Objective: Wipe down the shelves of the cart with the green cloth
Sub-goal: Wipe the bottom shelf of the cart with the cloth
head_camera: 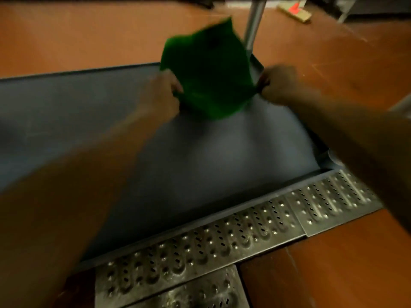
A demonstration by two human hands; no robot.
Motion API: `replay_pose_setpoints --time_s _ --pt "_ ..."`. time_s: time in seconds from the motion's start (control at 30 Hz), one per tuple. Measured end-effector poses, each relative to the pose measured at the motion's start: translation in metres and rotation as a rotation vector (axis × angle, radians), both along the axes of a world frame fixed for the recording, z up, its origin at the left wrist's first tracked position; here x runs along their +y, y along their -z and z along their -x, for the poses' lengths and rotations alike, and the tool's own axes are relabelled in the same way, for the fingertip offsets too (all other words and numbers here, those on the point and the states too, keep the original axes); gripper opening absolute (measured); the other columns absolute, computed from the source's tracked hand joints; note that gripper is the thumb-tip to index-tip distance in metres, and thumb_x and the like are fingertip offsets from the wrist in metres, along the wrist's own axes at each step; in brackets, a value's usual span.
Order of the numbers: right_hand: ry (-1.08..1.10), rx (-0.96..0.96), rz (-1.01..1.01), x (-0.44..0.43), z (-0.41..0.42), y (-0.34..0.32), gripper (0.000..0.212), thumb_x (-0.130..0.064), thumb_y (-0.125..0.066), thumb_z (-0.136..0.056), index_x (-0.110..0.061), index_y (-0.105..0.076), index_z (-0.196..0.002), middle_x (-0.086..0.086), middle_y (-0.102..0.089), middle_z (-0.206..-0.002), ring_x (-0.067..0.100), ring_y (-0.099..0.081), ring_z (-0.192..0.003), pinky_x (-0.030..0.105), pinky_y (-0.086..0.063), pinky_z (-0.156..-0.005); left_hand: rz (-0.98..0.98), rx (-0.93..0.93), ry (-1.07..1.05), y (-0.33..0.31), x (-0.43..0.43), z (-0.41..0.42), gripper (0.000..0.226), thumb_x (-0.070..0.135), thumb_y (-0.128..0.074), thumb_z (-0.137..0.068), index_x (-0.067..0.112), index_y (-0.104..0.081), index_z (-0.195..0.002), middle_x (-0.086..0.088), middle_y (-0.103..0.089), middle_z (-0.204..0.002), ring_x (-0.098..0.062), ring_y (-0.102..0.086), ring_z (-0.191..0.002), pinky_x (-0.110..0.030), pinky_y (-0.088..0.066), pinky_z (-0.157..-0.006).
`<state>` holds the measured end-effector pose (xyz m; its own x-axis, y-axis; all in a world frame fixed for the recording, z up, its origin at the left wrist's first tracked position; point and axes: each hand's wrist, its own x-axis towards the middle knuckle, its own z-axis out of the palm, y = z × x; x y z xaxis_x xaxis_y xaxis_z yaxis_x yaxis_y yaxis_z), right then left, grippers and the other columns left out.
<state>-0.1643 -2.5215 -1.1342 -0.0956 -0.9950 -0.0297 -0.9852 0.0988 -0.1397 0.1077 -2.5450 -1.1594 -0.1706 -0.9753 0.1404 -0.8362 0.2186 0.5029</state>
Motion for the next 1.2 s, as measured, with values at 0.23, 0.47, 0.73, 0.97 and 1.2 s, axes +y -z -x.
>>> replay_pose_setpoints --time_s 0.23,0.47,0.73,0.97,1.2 --pt "0.121 -0.137 -0.114 0.04 0.007 0.045 0.031 -0.01 -0.051 -0.095 -0.016 -0.065 -0.122 0.015 -0.065 -0.121 0.036 -0.061 -0.103 0.048 -0.052 -0.095 0.03 -0.179 0.135 0.054 0.053 -0.008 0.032 0.041 -0.049 -0.101 0.012 -0.056 -0.113 -0.02 -0.066 -0.101 -0.041 -0.062 -0.092 -0.043 -0.044 -0.069" --pt "0.094 -0.059 -0.155 0.062 0.019 0.049 0.037 -0.015 -0.049 -0.095 -0.024 -0.06 -0.129 0.017 -0.064 -0.117 0.03 -0.058 -0.081 0.044 -0.055 -0.077 0.077 -0.141 0.157 0.049 0.074 -0.027 0.031 0.038 -0.044 -0.104 0.009 -0.056 -0.101 -0.016 -0.063 -0.085 -0.037 -0.06 -0.077 -0.038 -0.038 -0.062" --pt "0.078 -0.006 -0.186 0.101 0.022 0.047 0.036 -0.019 -0.047 -0.097 -0.028 -0.056 -0.13 0.006 -0.057 -0.094 0.019 -0.053 -0.065 0.035 -0.049 -0.058 0.065 -0.031 0.23 0.05 0.112 -0.037 0.03 0.034 -0.048 -0.103 0.008 -0.058 -0.09 -0.003 -0.053 -0.06 -0.024 -0.053 -0.054 -0.039 -0.043 -0.052" --pt "0.037 0.002 -0.27 0.137 0.011 0.041 0.036 -0.02 -0.047 -0.094 -0.026 -0.058 -0.128 0.011 -0.064 -0.111 0.031 -0.061 -0.096 0.046 -0.055 -0.083 0.023 0.015 0.175 0.052 0.135 -0.038 0.029 0.035 -0.046 -0.103 0.01 -0.055 -0.092 0.0 -0.05 -0.059 -0.021 -0.051 -0.052 -0.035 -0.039 -0.051" --pt "-0.009 0.067 -0.303 0.161 0.005 0.035 0.034 -0.018 -0.047 -0.092 -0.027 -0.06 -0.122 0.006 -0.066 -0.106 0.028 -0.061 -0.092 0.041 -0.055 -0.079 0.054 -0.04 0.229 0.044 0.149 -0.039 0.032 0.036 -0.044 -0.103 0.008 -0.055 -0.092 0.0 -0.048 -0.058 -0.02 -0.048 -0.051 -0.035 -0.038 -0.051"
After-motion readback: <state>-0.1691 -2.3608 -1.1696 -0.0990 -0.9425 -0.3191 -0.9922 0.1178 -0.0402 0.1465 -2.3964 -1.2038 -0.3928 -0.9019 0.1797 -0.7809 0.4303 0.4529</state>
